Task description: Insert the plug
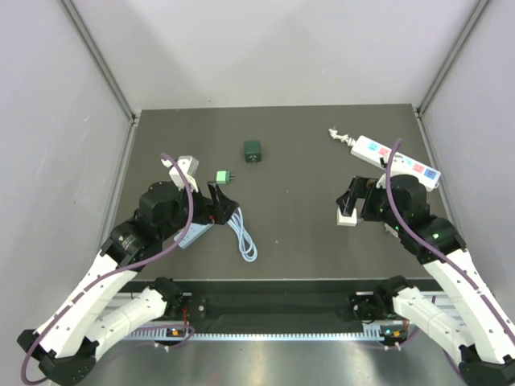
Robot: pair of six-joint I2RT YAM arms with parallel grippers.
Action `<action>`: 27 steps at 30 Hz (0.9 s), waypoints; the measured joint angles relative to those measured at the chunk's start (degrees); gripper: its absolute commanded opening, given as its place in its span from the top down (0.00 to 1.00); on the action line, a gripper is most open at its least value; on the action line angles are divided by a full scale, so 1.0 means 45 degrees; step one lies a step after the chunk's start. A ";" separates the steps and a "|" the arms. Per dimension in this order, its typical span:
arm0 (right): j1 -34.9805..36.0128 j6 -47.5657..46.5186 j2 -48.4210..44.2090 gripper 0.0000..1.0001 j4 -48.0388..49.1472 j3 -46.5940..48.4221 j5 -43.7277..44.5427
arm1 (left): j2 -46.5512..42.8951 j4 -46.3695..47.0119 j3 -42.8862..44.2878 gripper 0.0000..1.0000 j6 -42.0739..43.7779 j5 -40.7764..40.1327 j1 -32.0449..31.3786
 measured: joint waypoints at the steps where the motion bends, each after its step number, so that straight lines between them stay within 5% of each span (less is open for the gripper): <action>1: 0.0000 -0.0005 0.0015 0.00 0.0000 0.0000 -0.0010 | -0.0019 0.0029 0.0000 0.06 -0.0010 -0.0063 0.0000; 7: 0.0000 0.0092 0.0015 0.00 0.0194 -0.0063 0.0005 | 0.0782 0.0311 0.0189 0.11 -0.0189 -0.1661 0.0000; 15: 0.0000 0.0005 -0.0058 0.00 0.0690 -0.0306 -0.0903 | 0.5095 0.1758 0.1860 0.11 -0.0277 -0.5246 0.0063; 27: 0.0000 -0.0379 -0.0874 0.00 0.0597 -0.0763 -0.1991 | 1.4270 0.3653 0.7198 0.15 0.0505 -0.4070 0.1336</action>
